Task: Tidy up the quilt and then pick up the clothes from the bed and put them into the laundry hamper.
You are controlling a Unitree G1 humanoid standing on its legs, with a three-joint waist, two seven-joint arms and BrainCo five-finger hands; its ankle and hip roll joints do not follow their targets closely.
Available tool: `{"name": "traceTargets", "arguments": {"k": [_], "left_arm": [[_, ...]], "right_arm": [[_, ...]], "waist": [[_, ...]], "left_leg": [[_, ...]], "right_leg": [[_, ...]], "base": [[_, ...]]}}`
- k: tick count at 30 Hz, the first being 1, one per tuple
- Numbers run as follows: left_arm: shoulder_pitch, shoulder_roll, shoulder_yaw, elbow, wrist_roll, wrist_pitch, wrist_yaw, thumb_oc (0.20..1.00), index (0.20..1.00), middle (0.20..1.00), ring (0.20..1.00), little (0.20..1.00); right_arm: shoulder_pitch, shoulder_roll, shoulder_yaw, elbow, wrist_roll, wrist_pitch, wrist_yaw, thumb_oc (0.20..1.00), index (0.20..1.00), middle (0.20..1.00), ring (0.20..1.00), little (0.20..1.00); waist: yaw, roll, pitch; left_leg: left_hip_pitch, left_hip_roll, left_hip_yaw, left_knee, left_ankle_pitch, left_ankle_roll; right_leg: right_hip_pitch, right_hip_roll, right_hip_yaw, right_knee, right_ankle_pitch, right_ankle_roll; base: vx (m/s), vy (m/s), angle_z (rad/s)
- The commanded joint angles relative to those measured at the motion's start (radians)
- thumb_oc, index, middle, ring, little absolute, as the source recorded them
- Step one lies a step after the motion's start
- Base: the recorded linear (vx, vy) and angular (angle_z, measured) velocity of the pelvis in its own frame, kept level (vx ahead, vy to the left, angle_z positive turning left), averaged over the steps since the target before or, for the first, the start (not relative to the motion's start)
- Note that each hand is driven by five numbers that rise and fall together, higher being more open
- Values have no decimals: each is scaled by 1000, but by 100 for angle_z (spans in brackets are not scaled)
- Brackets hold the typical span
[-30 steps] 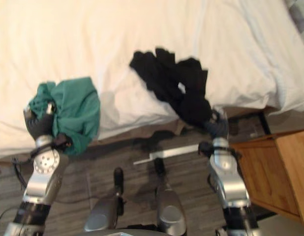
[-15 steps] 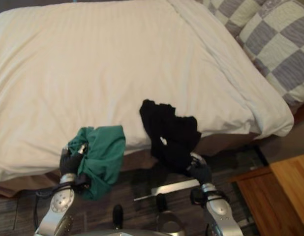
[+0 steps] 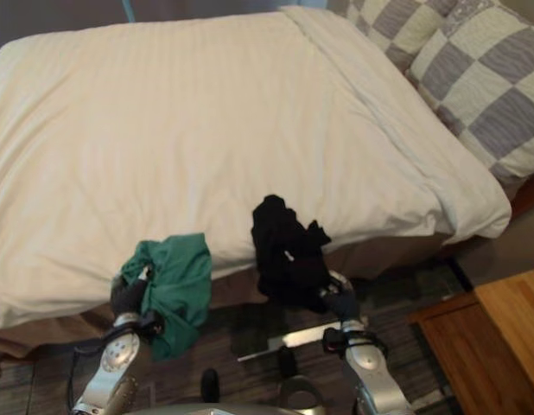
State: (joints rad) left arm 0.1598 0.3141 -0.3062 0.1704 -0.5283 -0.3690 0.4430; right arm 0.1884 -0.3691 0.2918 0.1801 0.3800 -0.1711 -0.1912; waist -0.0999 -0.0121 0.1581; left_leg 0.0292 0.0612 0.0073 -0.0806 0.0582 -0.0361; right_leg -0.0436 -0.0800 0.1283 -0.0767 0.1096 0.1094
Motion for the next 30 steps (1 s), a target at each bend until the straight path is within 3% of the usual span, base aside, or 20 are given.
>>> {"name": "traceTargets", "arguments": {"k": [1,5,9,11,13,14,15,16,18,20,22,23,25,26,27,28,30], "left_arm": [[-20,36,46,-93,39,-83,54,200,200,200,200,200],[-2,43,70,-116,26,-98,88,200,200,200,200,200],[-8,51,96,-151,9,-94,121,200,200,200,200,200],[-15,48,100,-154,0,-77,92,200,200,200,200,200],[-19,42,87,-150,-9,-64,42,200,200,200,200,200],[-16,34,70,-146,-12,-61,2,200,200,200,200,200],[-9,32,60,-144,-11,-73,17,200,200,200,200,200],[4,26,53,-142,-15,-78,-23,200,200,200,200,200],[37,25,48,-144,-20,-119,-3,200,200,200,200,200],[56,20,53,-145,-19,-141,16,200,200,200,200,200],[72,15,57,-150,7,-150,58,200,200,200,200,200],[72,13,61,-151,10,-137,71,200,200,200,200,200],[63,17,58,-150,3,-117,70,200,200,200,200,200],[61,21,54,-149,-7,-88,47,200,200,200,200,200],[61,21,54,-149,-7,-88,46,200,200,200,200,200],[59,25,59,-156,-28,-58,-2,200,200,200,200,200],[57,30,54,-161,-21,-21,-31,200,200,200,200,200]], "right_arm": [[-20,-27,21,-125,-62,-62,41,200,200,200,200,200],[-21,-47,37,-143,-54,-61,78,200,200,200,200,200],[-93,-71,95,-143,-56,-49,96,200,200,200,200,200],[-100,-82,99,-158,-50,-41,76,200,200,200,200,200],[-91,-90,93,-164,-50,-42,25,200,200,200,200,200],[-72,-88,86,-158,-60,-57,-16,200,200,200,200,200],[-60,-83,84,-148,-77,-75,-5,200,200,200,200,200],[-52,-81,85,-135,-82,-87,-35,200,200,200,200,200],[-52,-74,98,-107,-93,-109,-6,200,200,200,200,200],[-52,-79,102,-102,-82,-112,38,200,200,200,200,200],[-53,-88,96,-93,-55,-106,107,200,200,200,200,200],[-52,-93,95,-92,-38,-98,114,200,200,200,200,200],[-51,-94,92,-95,-29,-91,99,200,200,200,200,200],[-63,-77,101,-77,-7,-76,98,200,200,200,200,200],[-64,-76,101,-76,-7,-76,98,200,200,200,200,200],[-69,-54,117,-57,0,-81,86,200,200,200,200,200],[-71,-24,131,-33,40,-78,75,200,200,200,200,200]], "waist": [[52,-36,-7],[92,-42,10],[161,-40,63],[163,-32,86],[151,-9,106],[133,11,118],[124,14,126],[119,10,129],[125,-6,129],[140,-16,113],[162,-19,80],[170,-8,66],[177,-1,67],[202,-7,71],[202,-7,72],[220,-12,71],[237,-15,68]], "left_leg": [[-37,23,-117,68,-63,-1],[-55,47,-146,96,-50,-15],[-133,91,-155,141,9,-39],[-192,123,-54,197,36,-59],[-252,163,69,265,100,-86],[-257,218,228,312,126,-103],[-244,235,271,338,113,-125],[-220,278,336,391,97,-119],[-181,292,320,437,88,-117],[-149,279,261,433,105,-121],[-83,213,172,325,60,-96],[-46,183,178,225,31,-87],[-48,172,171,213,34,-91],[-36,127,137,189,-15,-79],[-35,126,137,189,-15,-79],[-26,83,121,140,-16,-52],[-13,40,72,101,-28,-30]], "right_leg": [[4,5,-73,131,-114,-9],[13,0,-137,147,-134,-30],[3,11,-249,218,-177,-69],[14,7,-323,236,-192,-82],[35,6,-406,243,-212,-99],[63,-4,-505,252,-236,-113],[85,-16,-539,267,-265,-111],[91,-41,-582,272,-262,-116],[91,-91,-612,279,-238,-103],[94,-116,-611,258,-206,-88],[89,-139,-581,236,-177,-58],[87,-144,-578,235,-172,-42],[94,-144,-586,226,-165,-37],[103,-159,-599,211,-142,-9],[104,-160,-599,210,-142,-8],[104,-183,-617,177,-90,16],[107,-196,-601,150,-56,39]], "base": [[28,-120,16],[-10,-190,29],[-65,-261,72],[-85,-184,112],[-97,-133,189],[-47,-87,229],[-76,-53,315],[-48,4,310],[-157,144,230],[-170,236,185],[-167,378,120],[-155,350,49],[-166,210,98],[-163,153,85],[-272,238,60],[-199,187,37],[-162,188,78]]}}
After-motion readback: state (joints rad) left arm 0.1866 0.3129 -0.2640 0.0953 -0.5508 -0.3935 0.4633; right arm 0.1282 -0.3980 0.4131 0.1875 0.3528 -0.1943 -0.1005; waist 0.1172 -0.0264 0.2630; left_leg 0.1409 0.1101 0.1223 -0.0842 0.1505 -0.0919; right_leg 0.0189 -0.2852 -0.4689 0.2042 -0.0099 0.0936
